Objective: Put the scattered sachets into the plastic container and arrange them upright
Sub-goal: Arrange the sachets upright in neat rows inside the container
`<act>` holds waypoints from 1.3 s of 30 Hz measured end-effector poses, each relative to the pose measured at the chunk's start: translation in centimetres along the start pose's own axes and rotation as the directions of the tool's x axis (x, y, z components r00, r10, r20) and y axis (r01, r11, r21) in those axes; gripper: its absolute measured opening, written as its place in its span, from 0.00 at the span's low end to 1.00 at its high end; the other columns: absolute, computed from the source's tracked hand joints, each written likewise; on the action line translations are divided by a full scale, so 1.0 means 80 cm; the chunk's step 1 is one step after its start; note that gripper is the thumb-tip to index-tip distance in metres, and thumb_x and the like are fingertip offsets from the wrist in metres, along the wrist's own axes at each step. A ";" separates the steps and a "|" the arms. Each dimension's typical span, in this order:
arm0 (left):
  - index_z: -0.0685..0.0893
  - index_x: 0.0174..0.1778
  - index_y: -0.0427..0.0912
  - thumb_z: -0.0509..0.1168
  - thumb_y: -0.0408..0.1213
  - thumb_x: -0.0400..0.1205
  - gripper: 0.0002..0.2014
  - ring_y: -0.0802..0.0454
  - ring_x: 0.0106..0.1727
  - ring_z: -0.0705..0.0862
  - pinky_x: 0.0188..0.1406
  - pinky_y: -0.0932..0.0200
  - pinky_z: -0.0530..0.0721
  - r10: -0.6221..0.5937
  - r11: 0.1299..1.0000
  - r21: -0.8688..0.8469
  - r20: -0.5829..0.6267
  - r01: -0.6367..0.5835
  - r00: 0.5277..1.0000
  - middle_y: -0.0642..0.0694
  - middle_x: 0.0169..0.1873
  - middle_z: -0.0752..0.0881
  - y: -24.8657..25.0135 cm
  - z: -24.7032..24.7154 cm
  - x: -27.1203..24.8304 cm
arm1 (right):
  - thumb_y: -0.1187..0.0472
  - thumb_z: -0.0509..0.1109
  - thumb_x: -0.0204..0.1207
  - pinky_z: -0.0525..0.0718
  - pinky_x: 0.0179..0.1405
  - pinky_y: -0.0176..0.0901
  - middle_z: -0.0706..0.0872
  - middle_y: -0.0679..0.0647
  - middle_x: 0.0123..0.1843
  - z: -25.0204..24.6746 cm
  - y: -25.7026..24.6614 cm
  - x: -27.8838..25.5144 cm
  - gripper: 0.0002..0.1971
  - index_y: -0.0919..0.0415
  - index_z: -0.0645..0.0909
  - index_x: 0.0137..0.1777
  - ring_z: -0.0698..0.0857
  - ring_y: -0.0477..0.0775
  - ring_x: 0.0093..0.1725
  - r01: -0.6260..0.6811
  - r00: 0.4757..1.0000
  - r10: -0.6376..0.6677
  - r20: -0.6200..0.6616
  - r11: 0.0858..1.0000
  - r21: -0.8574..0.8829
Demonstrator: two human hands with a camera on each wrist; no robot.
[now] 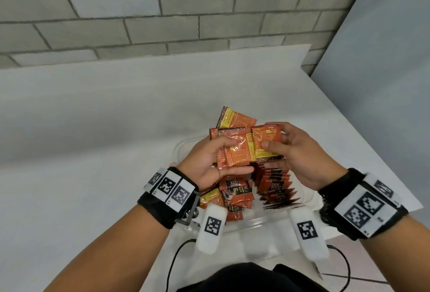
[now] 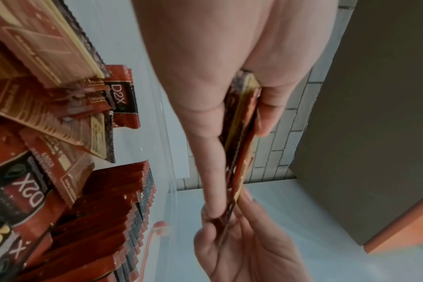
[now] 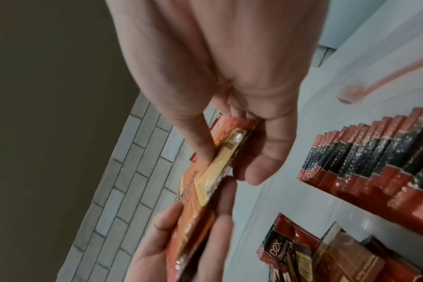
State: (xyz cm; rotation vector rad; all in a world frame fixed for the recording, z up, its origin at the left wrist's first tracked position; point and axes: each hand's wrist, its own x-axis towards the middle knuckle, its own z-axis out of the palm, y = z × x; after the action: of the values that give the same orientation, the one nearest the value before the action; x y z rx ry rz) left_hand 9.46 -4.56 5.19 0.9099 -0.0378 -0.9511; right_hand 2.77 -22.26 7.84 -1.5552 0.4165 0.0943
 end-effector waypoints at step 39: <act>0.83 0.57 0.43 0.64 0.37 0.78 0.13 0.44 0.57 0.88 0.53 0.39 0.87 0.066 0.989 0.131 -0.017 -0.063 0.998 0.41 0.55 0.90 -0.001 -0.007 0.010 | 0.71 0.66 0.78 0.87 0.46 0.46 0.91 0.55 0.48 -0.010 -0.001 0.009 0.07 0.62 0.82 0.52 0.90 0.51 0.46 -0.092 0.995 0.097 -0.031 0.989 0.119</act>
State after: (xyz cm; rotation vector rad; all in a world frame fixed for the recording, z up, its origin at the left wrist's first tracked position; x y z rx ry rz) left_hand 10.08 -4.79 4.53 1.0336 -0.1121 -0.8867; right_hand 3.32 -23.15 7.72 -1.4227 0.5160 0.1130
